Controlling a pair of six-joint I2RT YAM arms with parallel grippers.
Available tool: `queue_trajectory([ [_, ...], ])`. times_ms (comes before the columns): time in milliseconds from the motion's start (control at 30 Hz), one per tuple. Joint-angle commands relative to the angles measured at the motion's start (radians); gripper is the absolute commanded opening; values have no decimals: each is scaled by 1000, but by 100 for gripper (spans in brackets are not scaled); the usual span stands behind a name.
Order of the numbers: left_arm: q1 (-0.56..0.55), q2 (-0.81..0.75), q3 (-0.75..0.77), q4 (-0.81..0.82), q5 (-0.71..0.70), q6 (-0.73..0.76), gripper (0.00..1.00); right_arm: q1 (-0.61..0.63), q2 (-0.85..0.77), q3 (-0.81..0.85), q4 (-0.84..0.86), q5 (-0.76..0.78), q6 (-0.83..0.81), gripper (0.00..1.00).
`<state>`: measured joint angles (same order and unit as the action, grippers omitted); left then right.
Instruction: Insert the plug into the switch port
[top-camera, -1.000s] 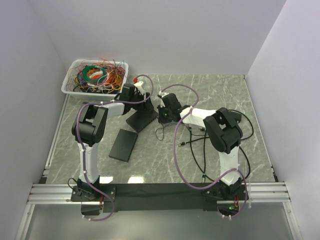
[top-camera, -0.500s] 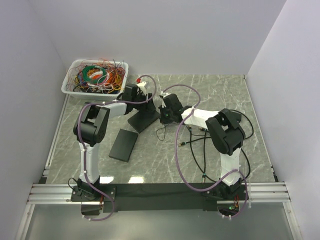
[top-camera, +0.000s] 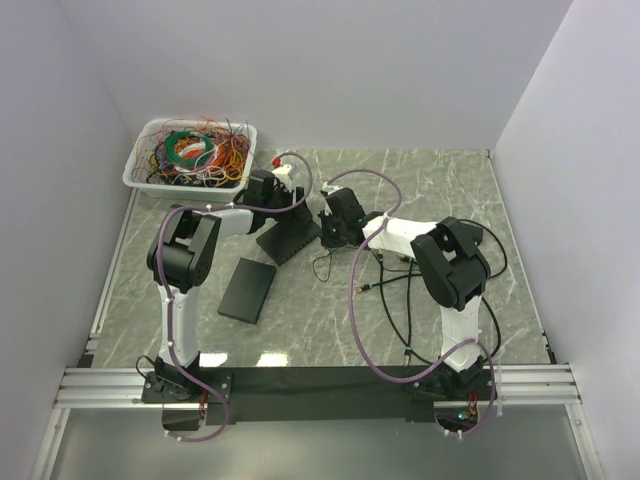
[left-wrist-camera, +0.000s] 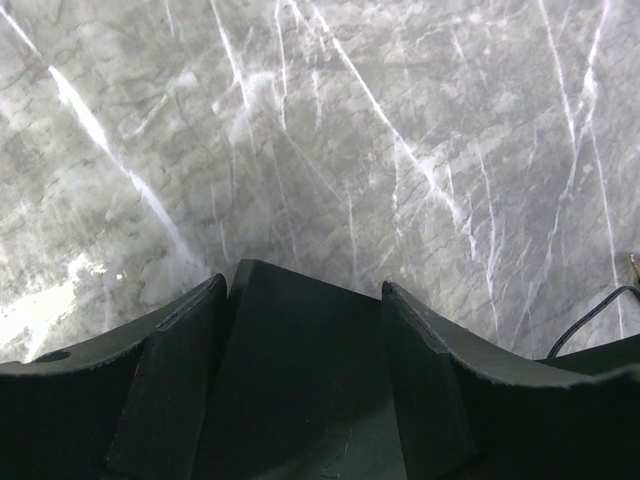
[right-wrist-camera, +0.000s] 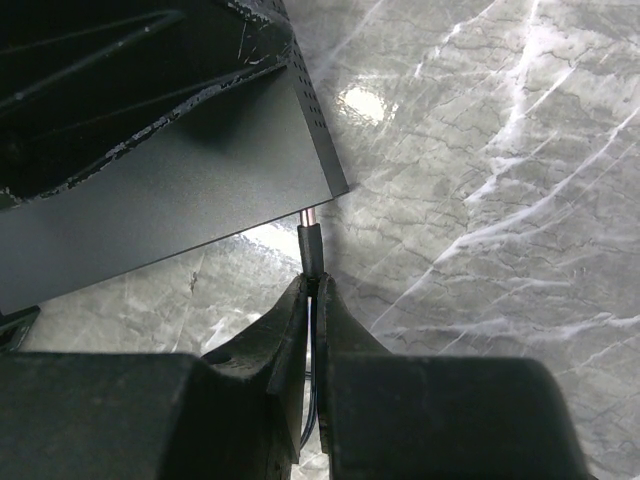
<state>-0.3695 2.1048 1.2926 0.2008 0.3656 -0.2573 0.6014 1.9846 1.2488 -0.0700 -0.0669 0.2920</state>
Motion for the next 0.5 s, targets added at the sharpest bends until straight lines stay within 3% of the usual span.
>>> queue_trajectory([
  [0,-71,58,-79,-77,163,-54,67,-5,-10,14,153,38,18,0],
  [267,-108,63,-110,-48,190,-31,68,-6,-1,58,131,62,-17,0],
  [467,-111,77,-154,28,317,-30,67,-3,3,98,104,43,-111,0],
])
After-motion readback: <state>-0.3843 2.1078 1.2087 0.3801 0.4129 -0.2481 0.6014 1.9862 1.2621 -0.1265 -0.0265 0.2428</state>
